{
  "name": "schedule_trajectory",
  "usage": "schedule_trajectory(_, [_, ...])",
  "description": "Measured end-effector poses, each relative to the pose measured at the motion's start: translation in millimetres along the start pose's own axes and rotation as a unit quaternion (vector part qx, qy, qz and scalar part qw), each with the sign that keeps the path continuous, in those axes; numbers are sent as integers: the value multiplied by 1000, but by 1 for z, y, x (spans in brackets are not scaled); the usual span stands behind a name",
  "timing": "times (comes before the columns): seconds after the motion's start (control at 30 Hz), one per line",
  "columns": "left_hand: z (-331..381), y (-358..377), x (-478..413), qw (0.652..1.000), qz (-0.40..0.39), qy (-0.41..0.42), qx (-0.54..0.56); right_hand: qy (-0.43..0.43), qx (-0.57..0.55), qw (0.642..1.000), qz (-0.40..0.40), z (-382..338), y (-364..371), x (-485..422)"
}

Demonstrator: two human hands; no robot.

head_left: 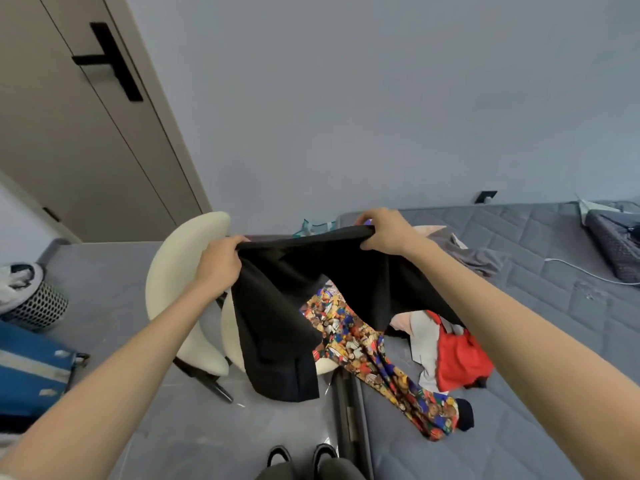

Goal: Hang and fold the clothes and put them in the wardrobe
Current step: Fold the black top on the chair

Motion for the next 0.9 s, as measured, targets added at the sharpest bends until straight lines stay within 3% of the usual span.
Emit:
schedule_trajectory(0.3, [-54, 26, 5, 990, -101, 34, -87, 22, 162, 987, -9, -5, 84, 5])
schedule_trajectory(0.53, [-69, 47, -10, 989, -100, 49, -96, 48, 249, 966, 57, -22, 105, -24])
schedule_trajectory(0.63, [-80, 59, -30, 992, -92, 20, -83, 50, 172, 980, 88, -26, 107, -55])
schedule_trajectory(0.8, [-100, 78, -71, 996, -56, -4, -71, 10, -51, 991, 122, -32, 125, -141])
schedule_trajectory(0.9, [-115, 99, -90, 986, -122, -35, -105, -34, -110, 993, 36, -27, 158, -186])
Point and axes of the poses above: each hand's wrist, its own x-axis away from the middle knuckle, its own y-axis out of the palm, z = x × y, the point moved 4 cm from there along -x, towards the middle knuckle, and after that the axes turned 3 degrees about -x, right-handed, at the moved point
